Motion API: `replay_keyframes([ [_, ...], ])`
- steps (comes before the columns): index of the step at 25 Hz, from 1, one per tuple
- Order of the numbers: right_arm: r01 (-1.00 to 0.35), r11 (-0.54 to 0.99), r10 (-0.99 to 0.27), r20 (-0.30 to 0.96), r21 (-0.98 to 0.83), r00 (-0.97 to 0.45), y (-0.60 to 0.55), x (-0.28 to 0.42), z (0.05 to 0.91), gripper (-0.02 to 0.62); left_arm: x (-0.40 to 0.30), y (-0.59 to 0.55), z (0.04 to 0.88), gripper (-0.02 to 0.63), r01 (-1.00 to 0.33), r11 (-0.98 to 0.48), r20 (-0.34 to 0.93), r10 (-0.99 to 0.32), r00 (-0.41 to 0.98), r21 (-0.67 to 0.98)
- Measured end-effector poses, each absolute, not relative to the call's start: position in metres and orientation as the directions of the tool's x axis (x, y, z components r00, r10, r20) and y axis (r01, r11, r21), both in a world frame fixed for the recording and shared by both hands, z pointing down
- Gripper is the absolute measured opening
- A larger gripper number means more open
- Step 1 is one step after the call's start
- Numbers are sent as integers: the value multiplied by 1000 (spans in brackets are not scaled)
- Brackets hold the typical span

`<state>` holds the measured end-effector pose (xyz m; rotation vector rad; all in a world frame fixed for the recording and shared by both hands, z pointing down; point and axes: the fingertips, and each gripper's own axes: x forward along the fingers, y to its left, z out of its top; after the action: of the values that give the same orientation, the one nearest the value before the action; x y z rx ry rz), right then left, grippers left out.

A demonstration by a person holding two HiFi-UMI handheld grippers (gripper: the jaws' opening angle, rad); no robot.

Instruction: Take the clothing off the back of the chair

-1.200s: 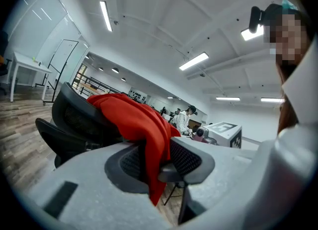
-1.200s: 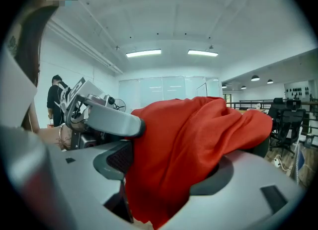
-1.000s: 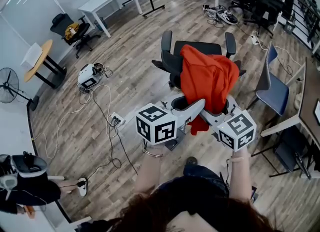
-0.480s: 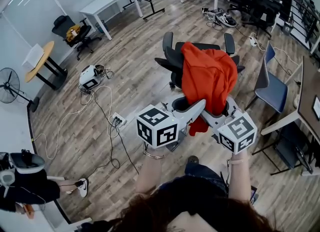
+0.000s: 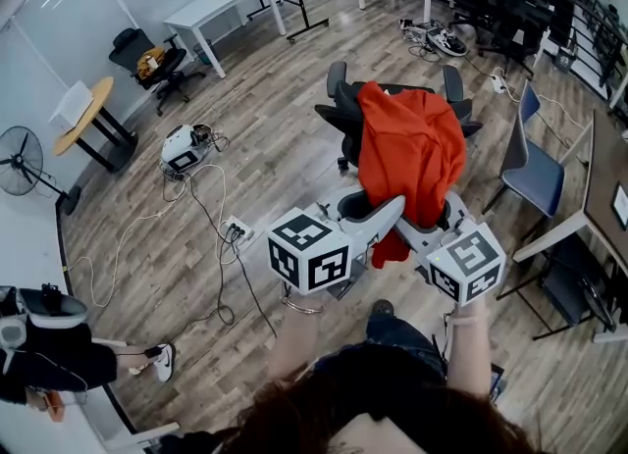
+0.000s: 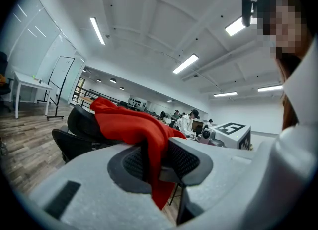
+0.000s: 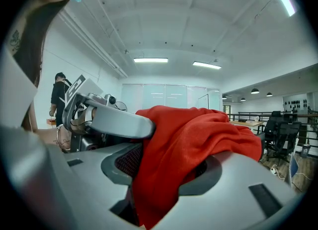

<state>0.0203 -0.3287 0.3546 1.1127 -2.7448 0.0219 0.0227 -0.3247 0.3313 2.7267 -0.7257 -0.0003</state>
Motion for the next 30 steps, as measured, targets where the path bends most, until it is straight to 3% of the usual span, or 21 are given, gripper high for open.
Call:
replay_keyframes([
  [30,-646,761,-647,158,68,-746,-190,-57,340,199,-56,-186,317,110,-567,-774,34,-582,812,281],
])
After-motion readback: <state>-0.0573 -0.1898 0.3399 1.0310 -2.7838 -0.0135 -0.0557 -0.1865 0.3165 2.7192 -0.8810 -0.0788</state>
